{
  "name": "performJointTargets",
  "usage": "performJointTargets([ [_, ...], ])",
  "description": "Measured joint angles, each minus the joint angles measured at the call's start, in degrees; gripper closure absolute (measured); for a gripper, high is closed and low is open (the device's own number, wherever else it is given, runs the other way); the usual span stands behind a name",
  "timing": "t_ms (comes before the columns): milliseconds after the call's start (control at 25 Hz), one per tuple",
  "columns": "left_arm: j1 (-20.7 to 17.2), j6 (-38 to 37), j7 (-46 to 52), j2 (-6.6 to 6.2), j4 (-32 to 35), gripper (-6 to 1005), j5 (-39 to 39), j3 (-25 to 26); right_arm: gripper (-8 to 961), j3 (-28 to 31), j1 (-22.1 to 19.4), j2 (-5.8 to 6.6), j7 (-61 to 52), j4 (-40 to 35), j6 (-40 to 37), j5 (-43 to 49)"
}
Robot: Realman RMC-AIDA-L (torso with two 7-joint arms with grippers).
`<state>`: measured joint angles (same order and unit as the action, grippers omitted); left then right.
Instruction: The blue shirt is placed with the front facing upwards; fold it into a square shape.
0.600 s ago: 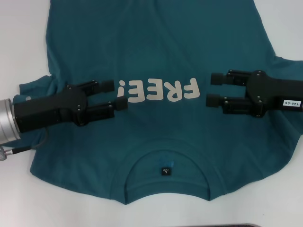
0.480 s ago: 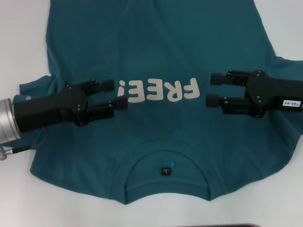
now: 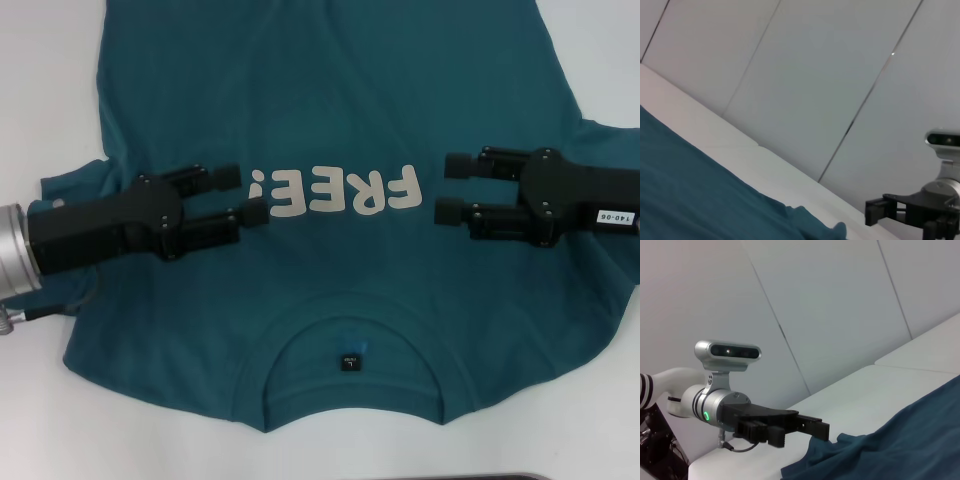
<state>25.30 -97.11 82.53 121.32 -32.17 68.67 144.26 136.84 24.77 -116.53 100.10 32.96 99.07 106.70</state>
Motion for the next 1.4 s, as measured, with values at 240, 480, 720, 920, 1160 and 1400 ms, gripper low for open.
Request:
performJointTargets([
  [240, -0.6, 0.2, 5.6, -1.07, -2.0, 213, -0.2, 2.3, 177, 0.0, 0.2, -0.11, 0.0, 0.0, -0.1, 0.0],
  [480, -2.2, 3.4, 12.7, -3.33, -2.2, 221, -0.4, 4.5, 177, 0.1, 0.3, -0.32, 0.0, 0.0, -0.2, -0.1],
  [720, -4.9, 7.9, 15.8, -5.7, -2.3, 230, -0.5, 5.4, 177, 0.5, 0.3, -0.61, 0.0, -0.1, -0.2, -0.1],
  [920, -6.9, 9.4, 16.3, -7.78, -2.3, 237, -0.6, 6.0, 177, 0.6, 0.7, -0.9, -0.1, -0.1, -0.2, -0.2],
  [1160, -8.4, 13.4, 16.7, -9.12, -2.3, 246, -1.1, 6.0, 177, 0.8, 1.0, -1.28, -0.3, -0.1, -0.2, -0.2],
  [1400, -8.4, 17.3, 16.6, -8.89, -2.3, 255, -3.7, 6.0, 177, 1.2, 1.0, -1.34, -0.4, -0.1, -0.2, -0.2],
])
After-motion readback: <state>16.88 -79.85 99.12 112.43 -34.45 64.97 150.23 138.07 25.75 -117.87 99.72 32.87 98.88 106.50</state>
